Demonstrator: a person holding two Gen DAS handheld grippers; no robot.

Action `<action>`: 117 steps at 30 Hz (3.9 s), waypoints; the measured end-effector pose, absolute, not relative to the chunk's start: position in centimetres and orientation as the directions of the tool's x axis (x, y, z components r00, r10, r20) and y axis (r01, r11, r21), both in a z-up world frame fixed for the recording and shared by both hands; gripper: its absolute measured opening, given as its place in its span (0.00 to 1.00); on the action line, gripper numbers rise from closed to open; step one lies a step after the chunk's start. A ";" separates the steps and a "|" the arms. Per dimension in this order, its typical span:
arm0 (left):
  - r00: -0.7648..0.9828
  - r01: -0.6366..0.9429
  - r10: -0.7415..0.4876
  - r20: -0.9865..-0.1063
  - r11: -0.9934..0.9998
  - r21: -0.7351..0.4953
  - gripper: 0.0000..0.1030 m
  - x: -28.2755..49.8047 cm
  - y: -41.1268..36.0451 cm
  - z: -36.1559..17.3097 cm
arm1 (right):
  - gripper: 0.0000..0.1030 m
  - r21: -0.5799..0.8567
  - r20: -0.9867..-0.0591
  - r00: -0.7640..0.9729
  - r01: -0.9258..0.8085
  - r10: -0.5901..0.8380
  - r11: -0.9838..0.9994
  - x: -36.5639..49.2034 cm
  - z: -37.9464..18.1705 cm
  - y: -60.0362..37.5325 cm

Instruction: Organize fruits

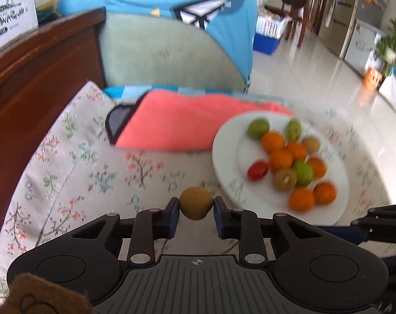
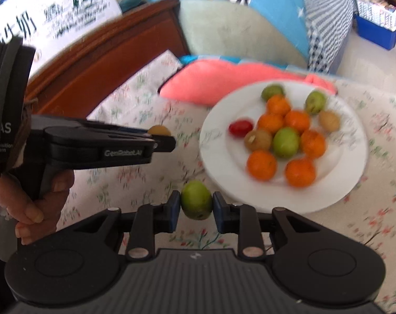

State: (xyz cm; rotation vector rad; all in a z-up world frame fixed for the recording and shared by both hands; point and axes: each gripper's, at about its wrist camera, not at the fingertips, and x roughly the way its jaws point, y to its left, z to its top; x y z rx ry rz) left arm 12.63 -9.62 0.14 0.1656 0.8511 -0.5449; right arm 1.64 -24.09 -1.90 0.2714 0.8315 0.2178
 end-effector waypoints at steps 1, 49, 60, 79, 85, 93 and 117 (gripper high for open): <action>0.540 0.520 -0.397 -0.742 0.851 -0.077 0.25 12.6 -9.8 0.7 | 0.26 0.318 -0.683 0.673 -0.075 0.284 0.945 1.5 -1.2 -24.6; 0.572 0.450 -0.366 -0.734 0.888 -0.092 0.57 13.4 -15.4 2.6 | 0.31 0.495 -0.692 0.712 0.353 0.116 0.794 3.9 -2.2 -36.5; 0.578 0.393 -0.287 -0.764 0.918 -0.048 0.78 13.1 -14.8 3.1 | 0.60 0.350 -0.735 0.678 0.353 0.021 0.868 4.3 -0.6 -33.7; 0.581 0.343 -0.151 -0.800 0.937 0.072 0.91 11.2 -14.6 3.6 | 0.98 0.226 -0.767 0.633 0.424 -0.108 0.877 1.5 2.0 -32.2; 0.554 0.322 -0.127 -0.823 0.944 0.072 0.91 10.5 -13.9 3.3 | 0.99 0.184 -0.801 0.585 0.445 -0.128 0.877 0.3 1.4 -32.0; 0.539 0.343 -0.149 -0.829 0.938 0.055 0.91 10.1 -14.1 3.2 | 0.99 0.143 -0.812 0.566 0.427 -0.140 0.893 0.7 1.0 -31.3; 0.517 0.328 -0.116 -0.848 0.942 0.072 0.91 10.6 -15.1 2.2 | 0.99 0.055 -0.835 0.525 0.376 -0.164 0.925 1.9 0.0 -29.8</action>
